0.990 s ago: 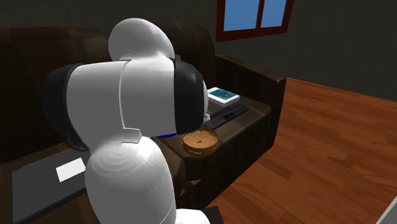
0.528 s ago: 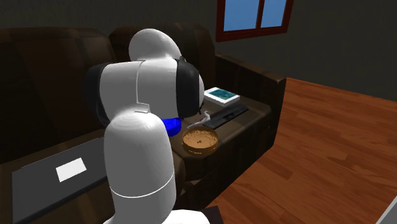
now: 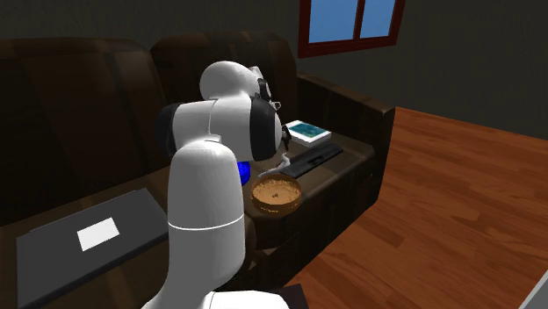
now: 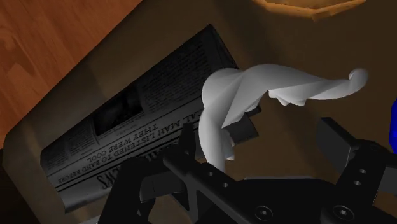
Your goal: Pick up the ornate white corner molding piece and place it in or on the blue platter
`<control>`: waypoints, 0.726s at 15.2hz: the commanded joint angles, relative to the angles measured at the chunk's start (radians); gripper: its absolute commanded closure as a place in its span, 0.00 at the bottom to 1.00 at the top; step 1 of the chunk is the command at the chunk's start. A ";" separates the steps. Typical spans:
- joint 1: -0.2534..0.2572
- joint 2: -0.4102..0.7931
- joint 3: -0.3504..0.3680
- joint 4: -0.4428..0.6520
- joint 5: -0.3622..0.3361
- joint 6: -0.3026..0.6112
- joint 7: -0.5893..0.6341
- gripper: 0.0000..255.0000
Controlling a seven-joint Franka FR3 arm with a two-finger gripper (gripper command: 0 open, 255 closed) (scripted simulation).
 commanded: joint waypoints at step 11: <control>-0.041 0.151 -0.016 0.107 0.005 0.061 -0.018 0.00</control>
